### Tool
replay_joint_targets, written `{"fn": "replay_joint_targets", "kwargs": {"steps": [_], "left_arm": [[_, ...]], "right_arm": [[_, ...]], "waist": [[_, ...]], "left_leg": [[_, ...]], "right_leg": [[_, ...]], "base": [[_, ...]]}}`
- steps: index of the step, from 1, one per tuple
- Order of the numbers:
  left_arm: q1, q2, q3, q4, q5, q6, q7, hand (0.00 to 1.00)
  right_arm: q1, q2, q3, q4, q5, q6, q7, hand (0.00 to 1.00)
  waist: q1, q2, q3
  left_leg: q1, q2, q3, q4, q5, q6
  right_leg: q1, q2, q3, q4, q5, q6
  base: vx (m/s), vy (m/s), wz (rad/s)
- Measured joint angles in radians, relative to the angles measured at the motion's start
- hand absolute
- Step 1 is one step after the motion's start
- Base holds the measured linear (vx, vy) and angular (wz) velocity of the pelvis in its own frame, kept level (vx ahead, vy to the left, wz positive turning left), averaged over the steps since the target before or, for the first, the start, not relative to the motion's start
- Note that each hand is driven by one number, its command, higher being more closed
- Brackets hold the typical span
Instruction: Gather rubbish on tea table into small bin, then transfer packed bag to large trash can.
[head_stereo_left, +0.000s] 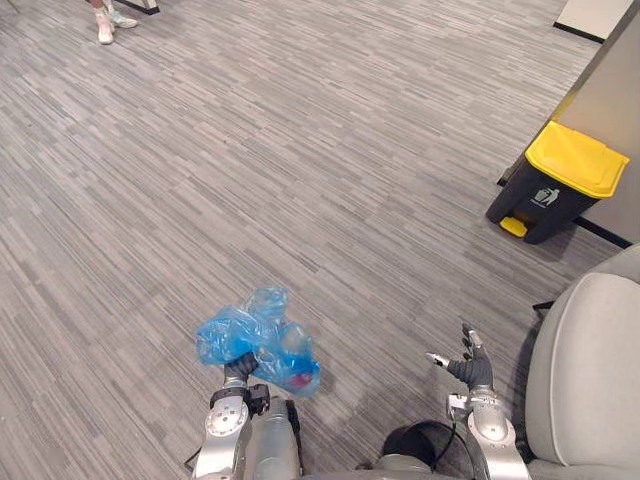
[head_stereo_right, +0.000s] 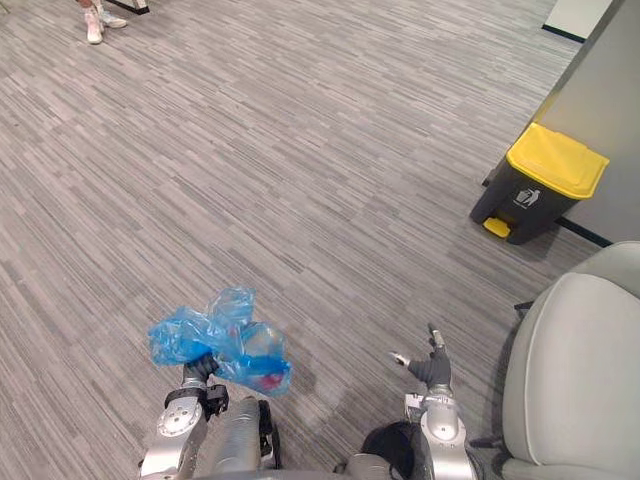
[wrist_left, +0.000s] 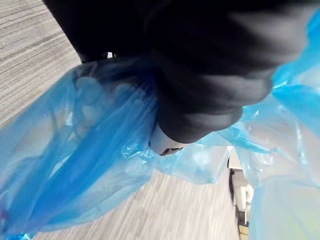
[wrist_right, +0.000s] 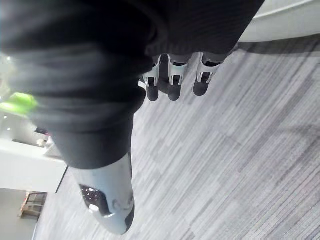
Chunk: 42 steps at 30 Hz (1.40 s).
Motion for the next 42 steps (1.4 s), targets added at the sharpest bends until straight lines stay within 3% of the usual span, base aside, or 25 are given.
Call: {"fn": "replay_joint_targets", "kwargs": {"steps": [1, 2, 3, 6, 8, 9, 11, 12, 14, 16, 17, 18, 20, 22, 24, 25, 26, 27, 28, 32, 33, 34, 36, 39, 42], "left_arm": [[0.008, -0.011, -0.008, -0.001, 0.001, 0.000, 0.000, 1.00], [0.002, 0.005, -0.011, 0.015, 0.004, 0.004, 0.000, 1.00], [-0.004, 0.019, -0.010, 0.015, 0.012, 0.010, -0.001, 1.00], [0.000, 0.025, -0.011, 0.010, 0.017, 0.013, 0.000, 1.00], [0.006, 0.038, -0.007, 0.008, 0.017, 0.014, 0.000, 1.00], [0.013, 0.054, -0.005, -0.001, 0.017, 0.014, 0.001, 1.00], [0.017, 0.081, -0.005, -0.008, 0.016, 0.014, 0.005, 1.00], [0.018, 0.085, -0.005, -0.008, 0.016, 0.014, 0.005, 1.00], [0.016, 0.096, -0.006, -0.009, 0.016, 0.014, 0.006, 1.00], [0.001, 0.117, -0.002, 0.036, 0.016, 0.007, 0.005, 1.00], [-0.008, 0.122, -0.002, 0.062, 0.016, 0.005, 0.003, 1.00], [-0.033, 0.108, -0.002, 0.142, 0.016, 0.009, 0.001, 1.00], [-0.030, 0.109, 0.005, 0.157, 0.016, 0.011, 0.001, 1.00], [-0.030, 0.089, 0.007, 0.157, 0.017, 0.014, 0.000, 1.00], [-0.029, 0.043, 0.007, 0.140, 0.017, 0.012, -0.014, 1.00], [-0.026, 0.035, 0.008, 0.121, 0.018, 0.011, -0.020, 1.00], [-0.028, 0.020, -0.001, 0.119, 0.018, 0.012, -0.024, 1.00], [-0.030, 0.020, 0.000, 0.112, 0.018, 0.012, -0.028, 1.00], [-0.034, 0.016, 0.008, 0.100, 0.018, 0.012, -0.036, 1.00], [-0.023, 0.007, 0.012, 0.090, 0.018, 0.013, -0.040, 1.00], [-0.022, 0.004, 0.012, 0.089, 0.018, 0.012, -0.040, 1.00], [-0.009, -0.007, 0.013, 0.091, 0.017, 0.009, -0.038, 1.00], [-0.022, 0.021, 0.016, 0.118, 0.016, 0.015, -0.036, 1.00], [-0.020, 0.026, 0.029, 0.094, 0.017, 0.015, -0.023, 1.00], [0.019, 0.050, 0.024, 0.090, 0.017, 0.017, -0.014, 1.00]], "right_arm": [[0.014, -0.006, -0.001, -0.017, 0.001, 0.000, -0.001, 0.00], [0.014, 0.024, 0.000, 0.002, 0.001, 0.006, -0.003, 0.00], [0.016, 0.043, 0.004, 0.000, 0.001, 0.008, -0.002, 0.00], [0.013, 0.048, 0.007, -0.001, -0.001, 0.008, 0.003, 0.00], [0.003, 0.058, 0.007, -0.001, -0.003, 0.008, 0.003, 0.00], [-0.007, 0.068, 0.008, 0.001, -0.009, 0.008, 0.003, 0.00], [-0.024, 0.070, 0.016, 0.025, -0.014, 0.008, 0.003, 0.00], [-0.024, 0.070, 0.019, 0.032, -0.019, 0.009, 0.003, 0.00], [-0.027, 0.071, 0.026, 0.049, -0.037, 0.019, 0.004, 0.00], [-0.082, 0.057, 0.021, 0.149, -0.046, 0.018, 0.002, 0.00], [-0.098, 0.049, 0.021, 0.188, -0.049, 0.018, 0.002, 0.00], [-0.126, 0.023, 0.019, 0.270, -0.049, 0.025, 0.003, 0.00], [-0.129, 0.002, 0.017, 0.284, -0.049, 0.029, 0.004, 0.00], [-0.124, 0.001, 0.008, 0.272, -0.049, 0.031, 0.004, 0.00], [-0.092, -0.005, 0.016, 0.230, -0.050, 0.028, 0.005, 0.00], [-0.086, -0.002, 0.021, 0.195, -0.050, 0.024, 0.005, 0.00], [-0.094, 0.003, 0.026, 0.166, -0.049, 0.023, 0.004, 0.00], [-0.106, 0.004, 0.025, 0.152, -0.049, 0.023, 0.004, 0.00], [-0.109, 0.006, 0.025, 0.127, -0.049, 0.021, 0.004, 0.00], [-0.109, 0.012, 0.018, 0.124, -0.048, 0.025, 0.002, 0.00], [-0.110, 0.006, 0.016, 0.122, -0.047, 0.023, 0.001, 0.00], [-0.109, -0.021, 0.008, 0.124, -0.047, 0.020, 0.002, 0.00], [-0.126, 0.018, 0.010, 0.170, -0.046, 0.028, 0.003, 0.00], [-0.133, 0.024, 0.011, 0.168, -0.048, 0.026, 0.005, 0.00], [-0.147, 0.029, 0.019, 0.175, -0.053, 0.025, 0.005, 0.00]], "waist": [[0.006, 0.029, -0.009], [0.004, -0.011, -0.021], [-0.004, -0.045, -0.038], [0.004, -0.053, -0.035], [0.019, -0.058, -0.032], [0.020, -0.059, -0.032], [0.017, -0.057, -0.025], [0.016, -0.053, -0.023], [0.001, -0.060, -0.024], [-0.031, -0.076, -0.032], [-0.039, -0.087, -0.035], [-0.052, -0.064, -0.038], [-0.048, -0.040, -0.036], [-0.056, -0.018, -0.022], [-0.050, -0.005, -0.005], [-0.028, 0.005, -0.021], [-0.026, 0.034, -0.013], [-0.022, 0.031, -0.013], [-0.006, 0.014, -0.003], [0.024, -0.011, 0.012], [0.029, -0.014, 0.009], [0.038, 0.018, 0.000], [0.042, -0.047, -0.022], [0.049, -0.053, -0.023], [0.047, -0.052, -0.021]], "left_leg": [[0.012, 0.015, -0.044, -0.095, 0.121, -0.010], [0.002, -0.021, -0.025, -0.025, 0.096, -0.014], [-0.002, -0.042, 0.009, -0.005, 0.059, 0.012], [0.041, -0.030, 0.104, 0.034, -0.009, 0.046], [0.108, -0.015, 0.189, 0.013, -0.039, 0.050], [0.151, -0.006, 0.237, -0.011, -0.054, 0.052], [0.232, 0.004, 0.300, -0.070, -0.092, 0.031], [0.247, 0.005, 0.309, -0.086, -0.093, 0.030], [0.304, 0.006, 0.342, -0.150, -0.097, 0.020], [0.345, -0.006, 0.357, -0.226, -0.079, -0.022], [0.358, -0.023, 0.353, -0.244, -0.071, -0.035], [0.382, -0.024, 0.303, -0.277, -0.054, -0.051], [0.403, -0.013, 0.284, -0.309, -0.036, -0.070], [0.410, 0.026, 0.258, -0.233, -0.024, -0.081], [0.404, 0.094, 0.220, 0.013, 0.034, -0.065], [0.360, 0.150, 0.217, 0.184, 0.056, -0.053], [0.276, 0.189, 0.160, 0.341, 0.013, -0.035], [0.242, 0.179, 0.157, 0.379, -0.008, -0.025], [0.175, 0.158, 0.154, 0.389, -0.034, 0.016], [0.033, 0.083, 0.095, 0.228, -0.044, 0.024], [0.015, 0.033, 0.056, 0.065, -0.020, 0.000], [0.037, 0.006, 0.002, -0.145, 0.153, -0.012], [0.055, -0.049, 0.053, -0.147, 0.113, 0.013], [0.066, -0.064, 0.107, -0.045, -0.009, 0.052], [0.182, -0.073, 0.178, -0.082, -0.079, 0.057]], "right_leg": [[-0.003, 0.011, 0.016, 0.019, -0.026, 0.031], [0.002, -0.033, 0.060, 0.047, -0.090, 0.031], [-0.013, -0.069, 0.092, 0.056, -0.102, 0.044], [-0.039, -0.108, 0.161, 0.115, -0.073, 0.078], [-0.118, -0.140, 0.171, 0.259, -0.032, 0.128], [-0.198, -0.162, 0.154, 0.389, 0.025, 0.156], [-0.307, -0.190, 0.080, 0.502, 0.023, 0.130], [-0.329, -0.191, 0.055, 0.507, 0.016, 0.117], [-0.418, -0.199, -0.091, 0.484, -0.007, 0.079], [-0.490, -0.193, -0.237, 0.297, 0.007, 0.058], [-0.487, -0.182, -0.246, 0.214, 0.071, 0.015], [-0.448, -0.145, -0.246, 0.172, 0.110, -0.029], [-0.444, -0.112, -0.239, 0.160, 0.100, -0.039], [-0.379, -0.092, -0.267, 0.134, 0.097, -0.040], [-0.350, -0.087, -0.298, 0.242, 0.074, -0.044], [-0.292, -0.040, -0.303, 0.047, 0.100, -0.051], [-0.248, -0.017, -0.298, 0.049, 0.088, -0.075], [-0.236, -0.017, -0.268, 0.042, 0.079, -0.069], [-0.205, -0.026, -0.228, 0.014, 0.075, -0.062], [-0.106, -0.075, -0.166, -0.033, 0.047, 0.004], [-0.089, -0.100, -0.145, -0.030, 0.026, 0.046], [-0.081, -0.092, -0.109, -0.017, -0.009, 0.101], [-0.081, -0.145, -0.041, -0.057, 0.003, 0.094], [-0.057, -0.189, 0.012, -0.055, 0.032, 0.125], [-0.179, -0.232, 0.065, 0.261, 0.101, 0.208]], "base": [[0.35, 0.305, -0.65], [0.34, 0.258, -0.52], [0.41, 0.287, -0.49], [0.30, 0.227, -0.75], [0.18, 0.191, -1.31], [0.11, 0.099, -1.21], [0.12, 0.049, -1.17], [0.11, -0.020, -0.96], [0.18, -0.085, -0.63], [0.25, -0.105, -0.29], [0.37, -0.097, -0.10], [0.47, -0.103, -0.26], [0.42, -0.102, -0.32], [0.38, -0.103, 0.01], [0.27, -0.126, -0.29], [0.18, -0.087, -0.75], [0.19, 0.003, -0.77], [0.32, 0.080, -0.85], [0.30, 0.079, -0.70], [0.38, 0.206, -0.49], [0.41, 0.362, -0.53], [0.48, 0.453, -0.54], [0.49, 0.386, -0.27], [0.36, 0.239, -0.34], [0.30, 0.198, -0.62]]}}
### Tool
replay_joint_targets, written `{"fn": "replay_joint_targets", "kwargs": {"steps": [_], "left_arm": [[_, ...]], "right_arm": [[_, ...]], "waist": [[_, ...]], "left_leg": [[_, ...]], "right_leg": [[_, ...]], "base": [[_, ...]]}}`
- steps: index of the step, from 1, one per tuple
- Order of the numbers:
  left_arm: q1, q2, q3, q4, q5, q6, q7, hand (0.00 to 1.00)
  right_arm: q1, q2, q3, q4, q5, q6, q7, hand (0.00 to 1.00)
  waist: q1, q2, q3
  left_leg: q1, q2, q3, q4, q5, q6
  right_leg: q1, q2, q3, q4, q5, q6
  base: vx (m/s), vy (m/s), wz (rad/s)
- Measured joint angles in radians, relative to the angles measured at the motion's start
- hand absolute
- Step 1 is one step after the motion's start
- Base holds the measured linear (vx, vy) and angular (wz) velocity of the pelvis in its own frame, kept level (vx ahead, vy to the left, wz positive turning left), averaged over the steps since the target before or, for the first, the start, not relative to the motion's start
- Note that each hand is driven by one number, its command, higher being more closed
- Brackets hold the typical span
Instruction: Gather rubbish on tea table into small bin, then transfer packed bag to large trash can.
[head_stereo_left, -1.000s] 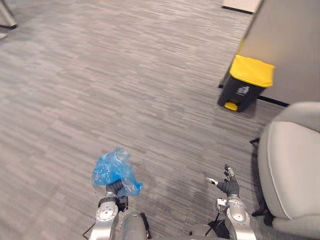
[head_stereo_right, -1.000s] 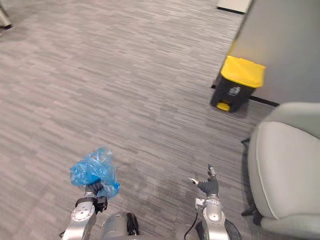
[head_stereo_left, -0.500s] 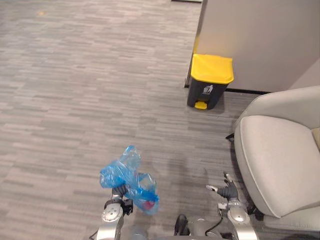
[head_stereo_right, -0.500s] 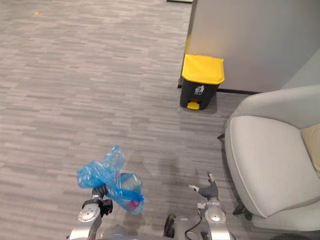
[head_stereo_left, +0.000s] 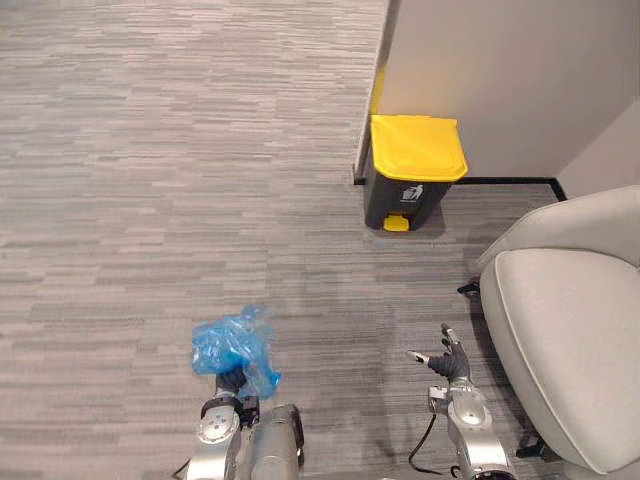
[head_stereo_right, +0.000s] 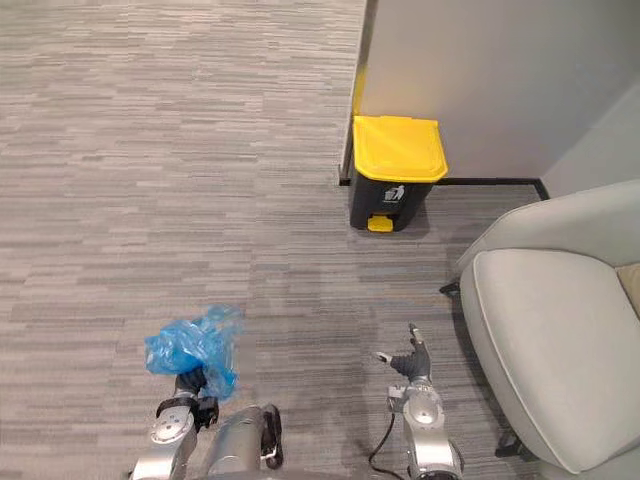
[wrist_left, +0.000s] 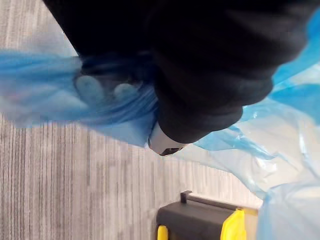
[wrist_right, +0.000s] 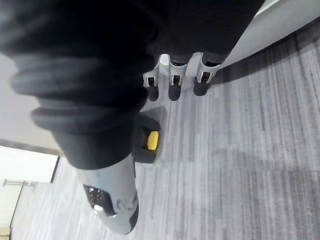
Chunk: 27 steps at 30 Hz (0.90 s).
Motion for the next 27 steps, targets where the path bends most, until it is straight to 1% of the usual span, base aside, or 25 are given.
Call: {"fn": "replay_joint_targets", "kwargs": {"steps": [1, 2, 3, 4, 5, 6, 7, 8, 9, 10, 11, 12, 13, 14, 15, 16, 17, 18, 20, 21, 22, 24, 25, 26, 27], "left_arm": [[0.002, 0.012, -0.004, -0.001, 0.000, 0.000, 0.001, 1.00], [0.000, 0.027, -0.011, -0.004, -0.001, 0.000, 0.004, 1.00], [0.000, 0.038, -0.011, -0.007, -0.001, -0.001, 0.015, 1.00], [-0.001, 0.040, -0.011, -0.008, -0.001, -0.001, 0.018, 1.00], [-0.003, 0.042, -0.012, -0.007, -0.002, -0.001, 0.020, 1.00], [-0.008, 0.043, -0.013, -0.007, -0.003, -0.002, 0.020, 1.00], [-0.010, 0.044, -0.015, -0.006, -0.004, -0.002, 0.019, 1.00], [-0.025, 0.050, -0.016, 0.021, -0.006, -0.004, 0.019, 1.00], [-0.043, 0.057, -0.016, 0.055, -0.006, -0.004, 0.018, 1.00], [-0.076, 0.043, -0.020, 0.113, -0.006, -0.002, 0.017, 1.00], [-0.078, 0.040, -0.019, 0.119, -0.007, -0.002, 0.015, 1.00], [-0.081, 0.037, -0.016, 0.120, -0.007, -0.006, 0.016, 1.00], [-0.088, 0.028, -0.018, 0.123, -0.006, -0.006, 0.015, 1.00], [-0.092, 0.021, -0.017, 0.121, -0.006, -0.006, 0.014, 1.00], [-0.093, 0.006, -0.017, 0.116, -0.006, -0.006, 0.013, 1.00], [-0.091, -0.006, -0.017, 0.114, -0.006, -0.006, 0.011, 1.00], [-0.080, -0.024, -0.016, 0.105, -0.006, -0.006, 0.002, 1.00], [-0.058, -0.044, -0.016, 0.073, -0.006, -0.007, -0.008, 1.00], [-0.051, -0.054, -0.015, 0.051, -0.006, -0.006, -0.009, 1.00], [-0.042, -0.054, -0.007, 0.038, -0.006, -0.006, -0.009, 1.00], [-0.037, -0.057, 0.010, 0.031, -0.006, -0.006, -0.010, 1.00], [-0.014, -0.054, 0.023, 0.032, -0.005, -0.002, -0.009, 1.00], [-0.009, -0.059, 0.021, 0.032, -0.005, 0.001, -0.009, 1.00], [-0.007, -0.067, 0.022, 0.031, -0.006, 0.000, -0.008, 1.00], [-0.016, -0.059, 0.024, 0.038, -0.007, 0.004, -0.006, 1.00]], "right_arm": [[0.007, 0.001, 0.001, 0.000, -0.003, 0.000, 0.000, 0.00], [0.021, 0.002, 0.002, 0.001, -0.008, 0.001, 0.000, 0.00], [0.024, 0.005, 0.010, 0.001, -0.018, 0.004, 0.001, 0.00], [0.019, 0.008, 0.010, 0.001, -0.021, 0.004, 0.000, 0.00], [0.008, 0.011, 0.010, 0.001, -0.025, 0.003, 0.000, 0.00], [-0.003, 0.011, 0.010, 0.002, -0.026, 0.003, 0.000, 0.00], [-0.007, 0.011, 0.009, 0.003, -0.026, 0.003, 0.000, 0.00], [-0.015, 0.004, 0.008, 0.027, -0.026, -0.001, 0.000, 0.00], [-0.022, -0.006, 0.008, 0.066, -0.026, -0.001, 0.000, 0.00], [-0.036, -0.036, 0.006, 0.125, -0.027, 0.004, 0.000, 0.00], [-0.048, -0.048, 0.007, 0.140, -0.027, 0.008, 0.000, 0.00], [-0.067, -0.050, 0.002, 0.147, -0.027, 0.009, 0.000, 0.00], [-0.071, -0.060, -0.008, 0.148, -0.026, 0.011, -0.001, 0.00], [-0.073, -0.059, -0.009, 0.148, -0.026, 0.012, 0.000, 0.00], [-0.060, -0.055, -0.009, 0.148, -0.026, 0.014, 0.000, 0.00], [-0.051, -0.051, -0.007, 0.143, -0.026, 0.014, 0.000, 0.00], [-0.030, -0.043, -0.003, 0.117, -0.026, 0.013, 0.000, 0.00], [-0.012, -0.039, 0.009, 0.070, -0.025, 0.009, 0.000, 0.00], [-0.010, -0.027, 0.004, 0.035, -0.022, 0.008, -0.002, 0.00], [-0.015, -0.027, 0.002, 0.029, -0.021, 0.009, -0.002, 0.00], [-0.019, -0.025, 0.001, 0.016, -0.018, 0.009, -0.002, 0.00], [-0.017, -0.022, 0.003, 0.009, -0.012, 0.009, -0.003, 0.00], [-0.011, -0.028, -0.001, 0.006, -0.008, 0.009, -0.005, 0.00], [-0.007, -0.045, -0.004, 0.002, -0.004, 0.008, -0.006, 0.00], [-0.002, -0.018, -0.008, 0.004, 0.006, 0.016, -0.006, 0.00]], "waist": [[-0.003, 0.002, 0.001], [-0.008, 0.006, 0.004], [-0.027, 0.012, 0.008], [-0.029, 0.013, 0.008], [-0.033, 0.012, 0.009], [-0.051, 0.012, 0.009], [-0.057, 0.011, 0.010], [-0.058, 0.007, 0.011], [-0.058, -0.001, 0.008], [-0.066, 0.016, 0.020], [-0.062, 0.031, 0.019], [-0.056, 0.041, 0.024], [-0.069, 0.050, 0.030], [-0.073, 0.051, 0.030], [-0.083, 0.055, 0.033], [-0.083, 0.060, 0.036], [-0.078, 0.063, 0.039], [-0.071, 0.070, 0.041], [-0.049, 0.079, 0.040], [-0.044, 0.070, 0.044], [-0.025, 0.068, 0.045], [-0.012, 0.061, 0.050], [-0.003, 0.069, 0.046], [0.001, 0.079, 0.047], [0.001, 0.036, 0.039]], "left_leg": [[0.050, -0.004, 0.014, -0.022, -0.015, 0.003], [0.102, -0.005, 0.020, -0.044, -0.027, 0.003], [0.157, -0.006, 0.031, -0.080, -0.031, 0.000], [0.178, -0.006, 0.037, -0.097, -0.033, -0.003], [0.217, -0.004, 0.049, -0.130, -0.036, -0.010], [0.244, 0.005, 0.051, -0.151, -0.042, -0.026], [0.254, 0.007, 0.050, -0.157, -0.046, -0.032], [0.280, 0.007, 0.050, -0.176, -0.047, -0.040], [0.301, -0.001, 0.042, -0.190, -0.044, -0.053], [0.332, -0.002, -0.018, -0.223, -0.040, -0.075], [0.330, 0.007, -0.041, -0.242, -0.028, -0.085], [0.336, 0.007, -0.069, -0.269, -0.006, -0.102], [0.345, 0.011, -0.087, -0.275, 0.020, -0.120], [0.347, 0.014, -0.098, -0.261, 0.029, -0.121], [0.342, 0.033, -0.127, -0.174, 0.046, -0.134], [0.328, 0.049, -0.136, -0.088, 0.061, -0.145], [0.272, 0.081, -0.151, 0.097, 0.126, -0.147], [0.176, 0.131, -0.158, 0.329, 0.154, -0.146], [0.063, 0.154, -0.153, 0.465, 0.112, -0.114], [0.005, 0.153, -0.142, 0.467, 0.092, -0.085], [-0.043, 0.149, -0.132, 0.422, 0.064, -0.067], [-0.077, 0.115, -0.120, 0.229, 0.051, -0.052], [-0.074, 0.087, -0.126, 0.043, 0.077, -0.065], [-0.063, 0.077, -0.139, -0.043, 0.163, -0.055], [-0.029, 0.033, -0.100, -0.066, 0.158, -0.045]], "right_leg": [[-0.060, -0.010, 0.002, 0.147, 0.024, 0.015], [-0.112, -0.007, -0.007, 0.262, 0.008, -0.015], [-0.185, -0.004, -0.055, 0.339, -0.012, -0.056], [-0.214, -0.002, -0.078, 0.350, -0.021, -0.073], [-0.273, 0.006, -0.124, 0.340, -0.040, -0.106], [-0.327, 0.027, -0.174, 0.265, -0.048, -0.123], [-0.344, 0.036, -0.191, 0.221, -0.046, -0.126], [-0.364, 0.062, -0.217, 0.095, -0.026, -0.151], [-0.352, 0.092, -0.229, -0.069, 0.047, -0.165], [-0.315, 0.127, -0.227, -0.146, 0.162, -0.236], [-0.309, 0.142, -0.222, -0.160, 0.160, -0.240], [-0.319, 0.152, -0.220, -0.154, 0.131, -0.245], [-0.318, 0.152, -0.229, -0.130, 0.095, -0.250], [-0.308, 0.151, -0.235, -0.124, 0.082, -0.250], [-0.255, 0.154, -0.258, -0.135, 0.062, -0.254], [-0.212, 0.161, -0.271, -0.156, 0.057, -0.256], [-0.128, 0.179, -0.277, -0.206, 0.053, -0.259], [-0.047, 0.198, -0.278, -0.271, 0.044, -0.265], [0.005, 0.211, -0.268, -0.313, 0.039, -0.266], [0.029, 0.210, -0.258, -0.332, 0.031, -0.271], [0.045, 0.208, -0.242, -0.342, 0.023, -0.261], [0.067, 0.186, -0.218, -0.333, -0.001, -0.222], [0.067, 0.174, -0.207, -0.302, -0.031, -0.188], [0.063, 0.175, -0.198, -0.278, -0.053, -0.167], [0.065, 0.135, -0.168, -0.283, -0.064, -0.151]], "base": [[0.32, 0.101, -0.36], [0.39, 0.061, -0.14], [0.34, 0.005, -0.08], [0.34, -0.030, -0.20], [0.35, -0.069, -0.17], [0.35, -0.089, -0.09], [0.36, -0.127, 0.05], [0.38, -0.162, 0.09], [0.57, -0.196, 0.17], [0.48, -0.154, 0.11], [0.38, -0.110, -0.11], [0.35, -0.139, -0.14], [0.30, -0.124, -0.01], [0.39, -0.157, 0.31], [0.32, -0.132, 0.29], [0.46, -0.185, 0.22], [0.42, -0.125, 0.00], [0.32, -0.054, -0.11], [0.26, 0.032, -0.19], [0.29, 0.086, -0.29], [0.24, 0.099, -0.36], [0.28, 0.186, -0.33], [0.31, 0.244, -0.16], [0.39, 0.247, -0.07], [0.33, 0.194, -0.02]]}}
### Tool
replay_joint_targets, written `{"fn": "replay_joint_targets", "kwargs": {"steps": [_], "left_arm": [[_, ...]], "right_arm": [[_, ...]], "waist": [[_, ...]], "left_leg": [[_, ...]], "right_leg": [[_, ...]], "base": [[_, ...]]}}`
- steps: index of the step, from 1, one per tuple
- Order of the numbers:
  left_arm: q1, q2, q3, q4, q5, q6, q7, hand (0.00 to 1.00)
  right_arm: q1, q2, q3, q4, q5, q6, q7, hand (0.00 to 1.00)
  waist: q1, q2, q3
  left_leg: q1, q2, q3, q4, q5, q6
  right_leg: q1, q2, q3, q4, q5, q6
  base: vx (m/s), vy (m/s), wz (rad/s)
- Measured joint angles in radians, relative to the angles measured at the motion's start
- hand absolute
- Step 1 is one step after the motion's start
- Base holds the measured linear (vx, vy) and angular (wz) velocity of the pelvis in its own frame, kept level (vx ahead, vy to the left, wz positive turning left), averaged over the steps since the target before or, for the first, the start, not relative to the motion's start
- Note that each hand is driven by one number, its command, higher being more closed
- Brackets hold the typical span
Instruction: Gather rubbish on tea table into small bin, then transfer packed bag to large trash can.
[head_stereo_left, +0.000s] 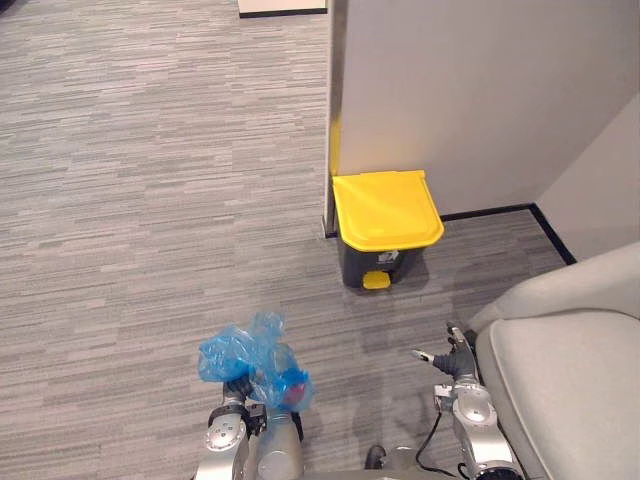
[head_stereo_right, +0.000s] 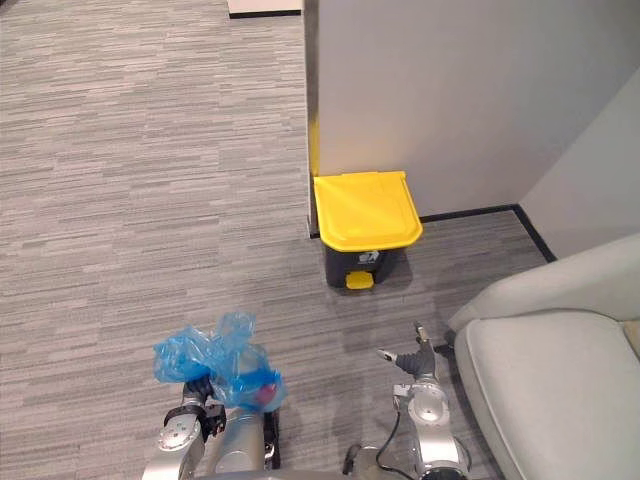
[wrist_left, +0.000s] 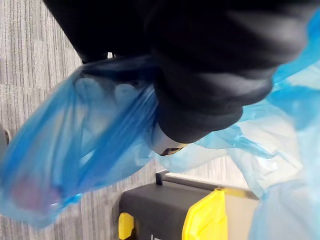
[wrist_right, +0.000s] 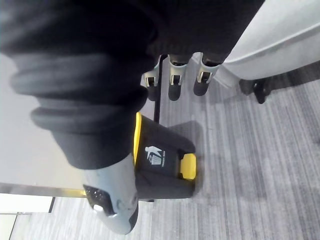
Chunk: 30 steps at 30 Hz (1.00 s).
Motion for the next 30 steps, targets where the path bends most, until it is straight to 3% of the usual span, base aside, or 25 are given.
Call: {"fn": "replay_joint_targets", "kwargs": {"steps": [2, 5, 6, 8, 9, 10, 11, 13, 16, 17, 18, 19, 20, 23, 26, 27, 28, 30], "left_arm": [[-0.008, 0.014, 0.002, 0.001, -0.001, 0.000, 0.000, 1.00], [-0.006, 0.026, 0.002, -0.010, -0.001, 0.000, 0.002, 1.00], [0.004, 0.030, 0.001, -0.009, -0.001, 0.000, 0.003, 1.00], [0.023, 0.038, -0.010, -0.005, -0.001, 0.002, 0.004, 1.00], [0.025, 0.048, -0.027, -0.003, -0.001, 0.002, 0.005, 1.00], [0.024, 0.055, -0.044, -0.004, -0.001, 0.002, 0.006, 1.00], [0.023, 0.056, -0.043, -0.003, -0.002, 0.003, 0.007, 1.00], [0.015, 0.078, -0.041, -0.004, -0.004, 0.002, 0.016, 1.00], [-0.009, 0.076, -0.042, 0.003, -0.013, 0.001, 0.024, 1.00], [-0.033, 0.081, -0.041, 0.046, -0.016, -0.002, 0.024, 1.00], [-0.041, 0.089, -0.041, 0.088, -0.017, -0.002, 0.024, 1.00], [-0.063, 0.072, -0.043, 0.120, -0.020, 0.003, 0.023, 1.00], [-0.065, 0.049, -0.040, 0.132, -0.021, 0.002, 0.022, 1.00], [-0.091, 0.028, -0.041, 0.130, -0.021, 0.001, 0.021, 1.00], [-0.105, 0.005, -0.041, 0.107, -0.022, -0.001, 0.020, 1.00], [-0.092, 0.003, -0.040, 0.089, -0.026, -0.001, 0.019, 1.00], [-0.083, 0.003, -0.040, 0.081, -0.031, -0.002, 0.019, 1.00], [-0.075, 0.004, -0.041, 0.076, -0.033, -0.001, 0.017, 1.00]], "right_arm": [[-0.012, 0.009, 0.000, 0.006, 0.000, -0.003, 0.002, 0.00], [-0.048, 0.011, 0.000, 0.011, -0.001, -0.007, 0.004, 0.00], [-0.048, 0.010, 0.000, 0.015, -0.002, -0.008, 0.004, 0.00], [-0.047, 0.012, 0.000, 0.038, -0.007, -0.007, 0.005, 0.00], [-0.029, 0.011, -0.001, 0.041, -0.016, -0.003, 0.005, 0.00], [-0.008, 0.011, -0.004, 0.046, -0.025, 0.002, 0.005, 0.00], [-0.004, 0.011, -0.003, 0.050, -0.029, 0.006, 0.006, 0.00], [-0.012, 0.012, 0.013, 0.049, -0.032, 0.006, 0.007, 0.00], [-0.027, 0.010, 0.012, 0.050, -0.031, 0.004, 0.006, 0.00], [-0.030, 0.006, 0.012, 0.075, -0.031, 0.001, 0.006, 0.00], [-0.025, -0.006, 0.011, 0.116, -0.031, 0.001, 0.006, 0.00], [-0.039, -0.019, 0.008, 0.154, -0.031, 0.003, 0.006, 0.00], [-0.077, -0.040, -0.009, 0.190, -0.031, 0.007, 0.005, 0.00], [-0.078, -0.048, -0.034, 0.189, -0.030, 0.007, 0.005, 0.00], [-0.027, -0.043, -0.028, 0.153, -0.023, 0.010, 0.004, 0.00], [-0.018, -0.029, -0.022, 0.127, -0.016, 0.008, 0.004, 0.00], [-0.019, -0.024, -0.023, 0.114, -0.009, 0.006, 0.003, 0.00], [-0.022, -0.020, -0.028, 0.105, 0.007, 0.001, 0.001, 0.00]], "waist": [[0.003, -0.015, -0.008], [0.004, -0.011, -0.009], [0.006, -0.009, -0.010], [0.002, -0.019, -0.011], [-0.008, -0.022, -0.011], [-0.022, -0.020, -0.010], [-0.034, -0.021, -0.010], [-0.053, -0.010, -0.005], [-0.054, -0.006, -0.003], [-0.057, -0.008, -0.004], [-0.059, -0.027, -0.012], [-0.055, 0.000, -0.012], [-0.054, 0.022, -0.010], [-0.058, 0.031, -0.010], [-0.055, 0.039, -0.005], [-0.049, 0.036, -0.004], [-0.048, 0.038, -0.005], [-0.047, 0.046, -0.011]], "left_leg": [[0.002, -0.025, 0.009, 0.021, -0.018, 0.018], [0.026, -0.025, 0.028, 0.064, -0.096, 0.033], [0.053, -0.026, 0.046, 0.053, -0.135, 0.028], [0.116, -0.032, 0.098, 0.018, -0.171, 0.030], [0.150, -0.044, 0.114, 0.004, -0.177, 0.032], [0.192, -0.050, 0.121, -0.001, -0.194, 0.041], [0.214, -0.051, 0.120, -0.005, -0.203, 0.043], [0.283, -0.046, 0.117, -0.040, -0.215, 0.038], [0.322, -0.019, 0.103, -0.076, -0.215, 0.034], [0.353, -0.006, 0.079, -0.098, -0.209, -0.002], [0.373, -0.020, 0.029, -0.117, -0.208, -0.033], [0.382, -0.001, -0.007, -0.125, -0.204, -0.033], [0.364, -0.007, -0.081, -0.164, -0.155, -0.051], [0.363, 0.001, -0.103, -0.147, -0.102, -0.081], [0.290, 0.048, -0.140, 0.100, -0.037, -0.094], [0.233, 0.078, -0.126, 0.248, 0.039, -0.095], [0.204, 0.092, -0.122, 0.300, 0.029, -0.090], [0.132, 0.109, -0.064, 0.306, -0.069, -0.043]], "right_leg": [[0.030, -0.017, 0.019, -0.066, 0.010, 0.011], [0.050, -0.031, 0.080, -0.079, 0.019, 0.027], [0.031, -0.031, 0.112, -0.032, 0.016, 0.032], [-0.081, -0.058, 0.144, 0.224, 0.015, 0.070], [-0.161, -0.085, 0.143, 0.391, 0.053, 0.122], [-0.221, -0.105, 0.135, 0.541, 0.070, 0.116], [-0.242, -0.110, 0.129, 0.585, 0.062, 0.102], [-0.334, -0.104, 0.071, 0.624, 0.006, 0.021], [-0.432, -0.066, 0.014, 0.509, -0.011, -0.010], [-0.435, -0.024, 0.011, 0.287, 0.053, -0.014], [-0.398, -0.008, 0.024, 0.145, 0.237, -0.057], [-0.382, 0.013, 0.013, 0.139, 0.248, -0.070], [-0.377, 0.029, 0.017, 0.119, 0.236, -0.080], [-0.350, 0.025, -0.012, 0.123, 0.199, -0.085], [-0.213, 0.033, -0.081, 0.059, 0.167, -0.089], [-0.151, 0.045, -0.089, 0.000, 0.166, -0.092], [-0.125, 0.051, -0.095, -0.025, 0.165, -0.094], [-0.103, 0.053, -0.102, -0.058, 0.158, -0.106]], "base": [[0.34, 0.173, -0.12], [0.26, 0.151, -0.50], [0.22, 0.163, -0.95], [0.22, 0.085, -0.76], [0.31, 0.052, -0.28], [0.29, 0.033, -0.05], [0.33, -0.016, 0.08], [0.33, -0.077, 0.10], [0.32, -0.166, 0.17], [0.40, -0.235, 0.51], [0.40, -0.225, 0.39], [0.45, -0.262, 0.09], [0.31, -0.191, -0.13], [0.18, -0.119, 0.24], [0.22, -0.151, 0.58], [0.16, -0.084, 0.22], [0.18, -0.066, 0.17], [0.15, 0.001, 0.07]]}}
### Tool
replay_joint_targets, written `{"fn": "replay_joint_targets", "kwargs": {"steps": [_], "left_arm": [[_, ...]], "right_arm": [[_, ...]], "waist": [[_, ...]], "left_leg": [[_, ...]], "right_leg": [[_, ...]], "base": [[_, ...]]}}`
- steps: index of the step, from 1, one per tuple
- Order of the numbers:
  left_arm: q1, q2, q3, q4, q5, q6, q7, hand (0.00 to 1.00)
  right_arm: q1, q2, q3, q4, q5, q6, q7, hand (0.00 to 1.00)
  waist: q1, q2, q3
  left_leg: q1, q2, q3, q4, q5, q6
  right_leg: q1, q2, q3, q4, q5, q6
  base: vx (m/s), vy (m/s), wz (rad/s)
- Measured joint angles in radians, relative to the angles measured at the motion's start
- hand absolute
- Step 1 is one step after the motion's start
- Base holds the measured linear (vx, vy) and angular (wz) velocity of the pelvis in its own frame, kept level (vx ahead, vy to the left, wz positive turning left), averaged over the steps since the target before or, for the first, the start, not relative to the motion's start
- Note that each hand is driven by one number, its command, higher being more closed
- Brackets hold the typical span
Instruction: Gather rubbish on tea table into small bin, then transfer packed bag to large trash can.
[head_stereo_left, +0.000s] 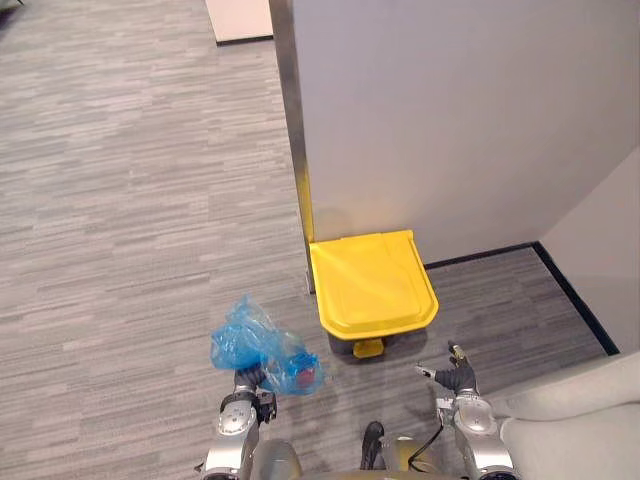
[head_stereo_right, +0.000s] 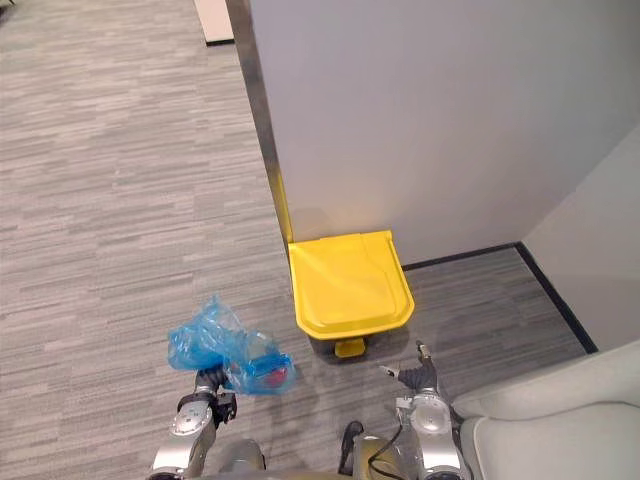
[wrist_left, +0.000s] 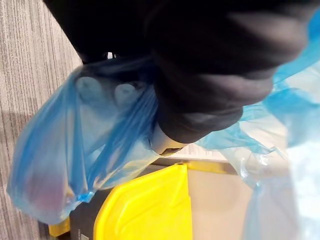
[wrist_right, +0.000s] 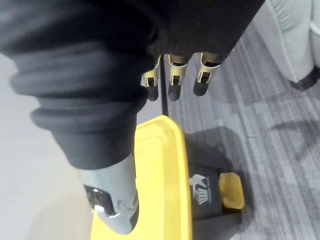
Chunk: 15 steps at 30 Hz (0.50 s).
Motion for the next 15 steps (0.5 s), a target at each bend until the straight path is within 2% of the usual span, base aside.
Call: {"fn": "replay_joint_targets", "kwargs": {"steps": [2, 3, 4, 5, 7, 11, 15], "left_arm": [[0.001, 0.001, 0.000, 0.000, 0.000, 0.001, -0.001, 1.00], [0.001, 0.001, 0.000, 0.000, 0.000, 0.002, -0.007, 1.00], [0.002, 0.001, 0.000, 0.000, 0.000, 0.002, -0.012, 1.00], [0.002, 0.004, 0.001, 0.003, 0.000, 0.002, -0.012, 1.00], [0.006, 0.020, 0.008, 0.008, 0.000, 0.004, -0.012, 1.00], [0.030, 0.026, 0.036, 0.016, 0.000, 0.004, -0.011, 1.00], [0.037, 0.047, 0.040, 0.051, 0.000, 0.003, -0.010, 1.00]], "right_arm": [[0.001, 0.002, -0.002, -0.004, 0.002, 0.000, -0.003, 0.00], [0.008, 0.003, -0.003, -0.009, 0.002, 0.000, -0.005, 0.00], [0.016, -0.002, -0.009, -0.011, 0.003, 0.000, -0.014, 0.00], [0.016, -0.005, -0.021, -0.007, 0.004, 0.001, -0.017, 0.00], [0.024, 0.025, -0.044, -0.008, 0.011, 0.002, -0.024, 0.00], [0.025, 0.024, -0.047, -0.003, 0.012, 0.001, -0.025, 0.00], [0.005, 0.020, -0.064, 0.070, 0.012, -0.001, -0.025, 0.00]], "waist": [[0.006, -0.010, 0.006], [0.014, -0.002, 0.001], [0.018, 0.003, 0.000], [0.018, 0.005, 0.000], [0.019, -0.028, -0.011], [0.019, -0.020, -0.016], [0.018, -0.015, -0.028]], "left_leg": [[-0.026, -0.006, 0.040, -0.079, -0.027, 0.021], [-0.028, -0.025, 0.061, -0.195, -0.026, 0.021], [-0.024, -0.041, 0.065, -0.325, 0.025, 0.015], [-0.013, -0.045, 0.068, -0.356, 0.024, 0.009], [0.022, -0.082, 0.087, -0.394, 0.032, 0.016], [0.097, -0.118, 0.111, -0.468, 0.039, 0.027], [0.124, -0.135, 0.125, -0.548, 0.075, 0.024]], "right_leg": [[0.008, -0.004, 0.002, -0.010, 0.006, 0.010], [0.015, -0.009, 0.009, -0.007, 0.005, 0.020], [0.013, -0.009, 0.017, 0.015, -0.005, 0.039], [0.013, -0.005, 0.025, 0.024, -0.012, 0.050], [0.023, -0.023, 0.054, -0.007, -0.006, 0.074], [0.086, -0.041, 0.078, -0.078, 0.016, 0.103], [0.091, -0.033, 0.089, -0.126, 0.043, 0.095]], "base": [[0.16, 0.061, -0.05], [0.15, 0.124, -0.15], [0.16, 0.146, -0.16], [0.13, 0.137, -0.13], [0.16, 0.137, -0.10], [0.08, 0.088, -0.11], [0.03, 0.003, -0.11]]}}
